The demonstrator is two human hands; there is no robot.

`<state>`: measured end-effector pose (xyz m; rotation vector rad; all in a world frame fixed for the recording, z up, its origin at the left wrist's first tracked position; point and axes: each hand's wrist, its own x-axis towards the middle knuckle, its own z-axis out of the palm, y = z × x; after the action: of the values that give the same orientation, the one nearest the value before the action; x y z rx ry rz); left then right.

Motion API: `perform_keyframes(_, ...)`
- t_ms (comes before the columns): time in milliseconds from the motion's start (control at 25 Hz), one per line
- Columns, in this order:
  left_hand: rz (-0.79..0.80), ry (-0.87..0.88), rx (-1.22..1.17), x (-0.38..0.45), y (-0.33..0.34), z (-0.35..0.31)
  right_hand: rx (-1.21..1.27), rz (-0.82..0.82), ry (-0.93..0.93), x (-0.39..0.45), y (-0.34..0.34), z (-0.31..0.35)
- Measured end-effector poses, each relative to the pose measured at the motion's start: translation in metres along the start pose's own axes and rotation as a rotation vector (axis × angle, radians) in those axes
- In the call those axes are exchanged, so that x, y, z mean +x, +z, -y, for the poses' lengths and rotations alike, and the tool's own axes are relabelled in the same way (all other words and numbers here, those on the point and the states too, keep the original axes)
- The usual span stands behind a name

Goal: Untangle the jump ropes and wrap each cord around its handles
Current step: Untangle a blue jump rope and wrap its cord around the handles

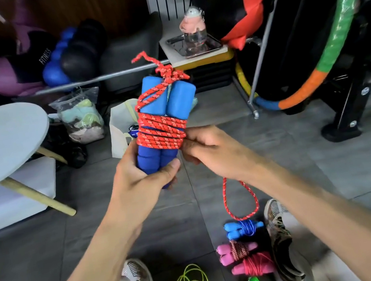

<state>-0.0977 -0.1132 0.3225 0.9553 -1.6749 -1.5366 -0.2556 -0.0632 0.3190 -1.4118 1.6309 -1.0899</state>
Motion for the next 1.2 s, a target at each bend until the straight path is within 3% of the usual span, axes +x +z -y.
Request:
perform_keyframes(120,-0.095,-0.006,0.146,0.004,0.0,0.004,0.081,0.076,0.056,0.001,0.01,0.003)
perform_keyframes(320,-0.268,0.234,0.782,0.0,0.011,0.003,0.351,-0.056,0.187,-0.008,0.017,0.016)
perform_keyframes(480,-0.298,0.383,1.177,0.001,0.017,0.009,0.64,-0.024,0.26,-0.012,0.02,0.02)
perform_keyframes(600,-0.215,0.419,1.286,-0.001,0.029,0.019,0.608,-0.259,0.472,-0.011,0.025,0.017)
perform_keyframes(720,-0.064,0.337,0.975,-0.001,0.027,0.012,0.586,-0.34,0.449,-0.01,0.027,0.018)
perform_keyframes(880,0.24,0.018,0.337,0.009,-0.002,-0.007,0.573,-0.221,0.232,-0.009,0.018,0.029)
perform_keyframes(1000,0.261,-0.029,-0.04,0.004,0.001,-0.007,0.546,-0.249,0.094,-0.006,0.012,0.033)
perform_keyframes(1080,0.247,-0.169,-0.279,-0.001,0.01,-0.006,0.504,-0.26,0.033,-0.004,0.009,0.033)
perform_keyframes(1200,0.419,-0.337,-0.474,-0.006,0.011,-0.006,0.425,-0.103,-0.057,-0.009,0.006,0.033)
